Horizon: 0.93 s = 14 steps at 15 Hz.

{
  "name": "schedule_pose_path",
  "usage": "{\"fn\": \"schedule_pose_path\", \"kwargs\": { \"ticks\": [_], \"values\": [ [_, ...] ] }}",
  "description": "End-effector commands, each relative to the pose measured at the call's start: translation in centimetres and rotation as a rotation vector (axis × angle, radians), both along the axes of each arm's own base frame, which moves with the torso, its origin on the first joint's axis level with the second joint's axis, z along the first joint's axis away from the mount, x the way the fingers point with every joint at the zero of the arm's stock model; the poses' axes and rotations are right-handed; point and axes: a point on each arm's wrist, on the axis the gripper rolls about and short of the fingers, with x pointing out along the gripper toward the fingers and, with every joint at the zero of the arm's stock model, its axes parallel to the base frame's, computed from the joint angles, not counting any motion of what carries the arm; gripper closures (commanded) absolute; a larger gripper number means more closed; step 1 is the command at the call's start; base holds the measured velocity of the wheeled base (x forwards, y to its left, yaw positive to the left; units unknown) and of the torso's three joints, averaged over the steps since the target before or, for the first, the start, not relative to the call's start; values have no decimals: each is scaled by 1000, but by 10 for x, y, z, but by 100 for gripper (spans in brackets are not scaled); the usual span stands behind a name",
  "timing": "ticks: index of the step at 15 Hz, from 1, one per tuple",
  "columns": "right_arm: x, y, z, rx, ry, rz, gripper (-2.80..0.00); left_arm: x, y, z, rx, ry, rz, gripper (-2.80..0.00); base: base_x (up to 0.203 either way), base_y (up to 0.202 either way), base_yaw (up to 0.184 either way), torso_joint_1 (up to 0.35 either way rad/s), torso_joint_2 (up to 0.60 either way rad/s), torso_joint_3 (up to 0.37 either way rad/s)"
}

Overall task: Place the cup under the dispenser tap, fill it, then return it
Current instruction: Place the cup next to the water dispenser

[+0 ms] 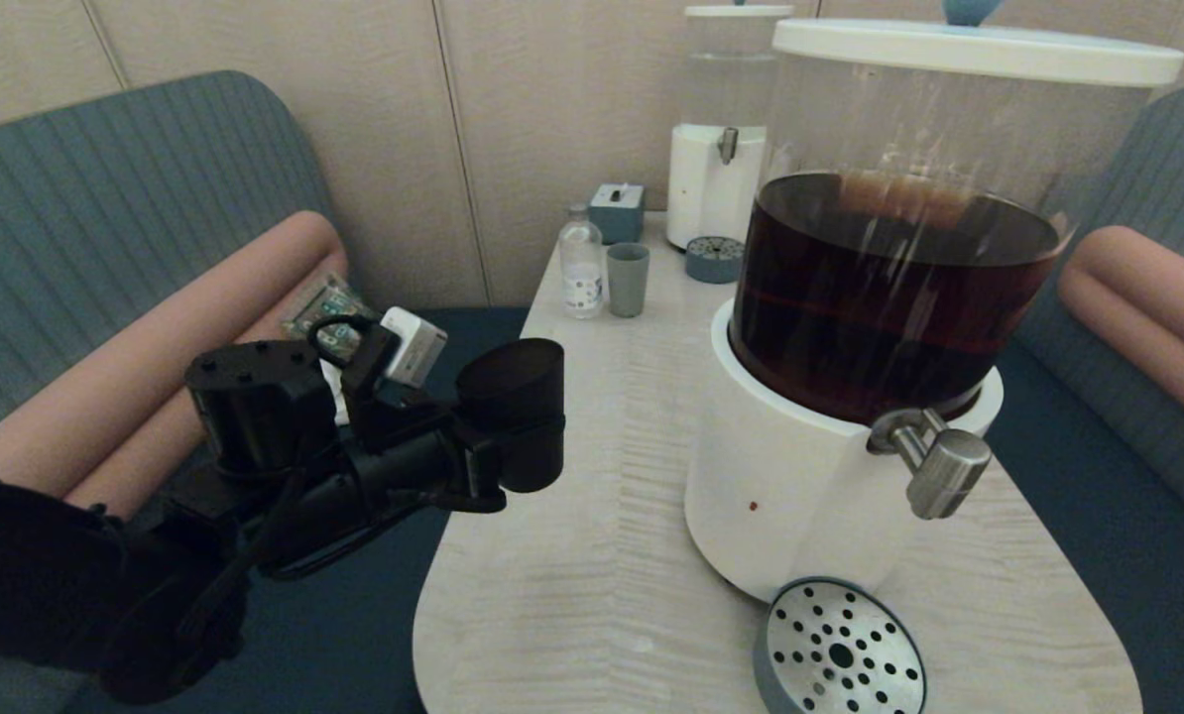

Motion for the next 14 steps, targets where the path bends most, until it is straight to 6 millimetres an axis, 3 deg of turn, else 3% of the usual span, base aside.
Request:
{"fn": "schedule_pose_path", "kwargs": {
  "ticks": [1,8,14],
  "values": [
    [0,0,-2,0,2,0,0,22,-5,-15,10,25,11,0,0,0,0,0,0,0],
    [0,0,-2,0,4,0,0,88,-17,-60,22,52,47,0,0,0,0,0,0,0],
    [0,0,-2,0,4,0,0,117,-12,-85,28,53,82,0,0,0,0,0,0,0]
  ]
}}
